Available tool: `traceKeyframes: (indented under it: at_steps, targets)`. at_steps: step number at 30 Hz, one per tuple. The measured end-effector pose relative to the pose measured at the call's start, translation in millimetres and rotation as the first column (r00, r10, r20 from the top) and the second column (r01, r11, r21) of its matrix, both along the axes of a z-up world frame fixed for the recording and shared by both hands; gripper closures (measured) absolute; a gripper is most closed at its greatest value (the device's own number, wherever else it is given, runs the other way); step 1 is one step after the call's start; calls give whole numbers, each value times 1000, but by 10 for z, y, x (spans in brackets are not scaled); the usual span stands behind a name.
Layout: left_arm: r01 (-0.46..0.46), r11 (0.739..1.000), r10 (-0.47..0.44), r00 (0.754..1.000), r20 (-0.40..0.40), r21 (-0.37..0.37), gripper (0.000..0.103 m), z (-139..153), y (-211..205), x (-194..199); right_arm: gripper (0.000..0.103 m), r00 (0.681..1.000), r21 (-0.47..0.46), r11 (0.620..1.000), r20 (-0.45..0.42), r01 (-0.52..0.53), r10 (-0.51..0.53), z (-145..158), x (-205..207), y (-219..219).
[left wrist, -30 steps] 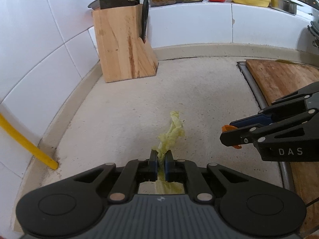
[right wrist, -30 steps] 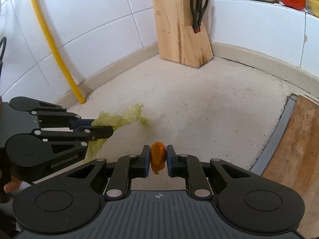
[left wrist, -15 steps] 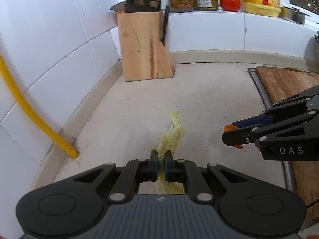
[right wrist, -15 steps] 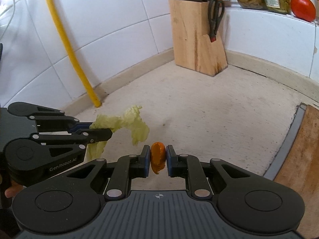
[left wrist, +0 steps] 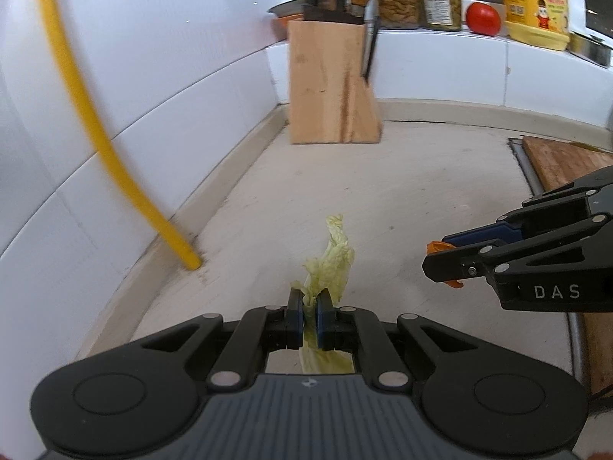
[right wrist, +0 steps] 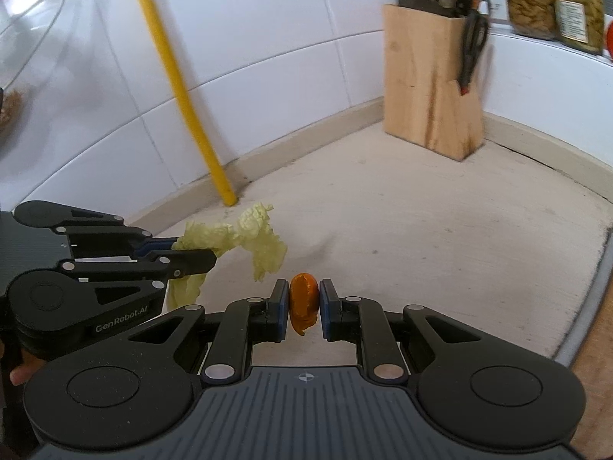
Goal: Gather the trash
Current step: 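Carry the leaf and peel with both tools down over the black bin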
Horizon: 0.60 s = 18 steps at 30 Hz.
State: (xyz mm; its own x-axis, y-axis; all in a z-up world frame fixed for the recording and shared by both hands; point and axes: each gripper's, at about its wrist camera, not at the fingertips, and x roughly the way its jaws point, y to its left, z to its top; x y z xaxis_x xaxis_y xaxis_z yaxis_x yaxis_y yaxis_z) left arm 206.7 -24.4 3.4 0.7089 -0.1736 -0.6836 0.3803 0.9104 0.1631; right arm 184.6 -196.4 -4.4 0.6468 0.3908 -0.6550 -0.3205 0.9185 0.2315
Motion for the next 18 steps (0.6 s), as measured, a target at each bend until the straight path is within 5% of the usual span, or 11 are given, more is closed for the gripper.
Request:
traceKeyframes:
  at_steps: [18]
  targets:
    - [-213, 977, 213, 977, -3, -5, 100, -12, 827, -440, 81, 977, 3, 977, 2, -215, 215, 40, -86, 855]
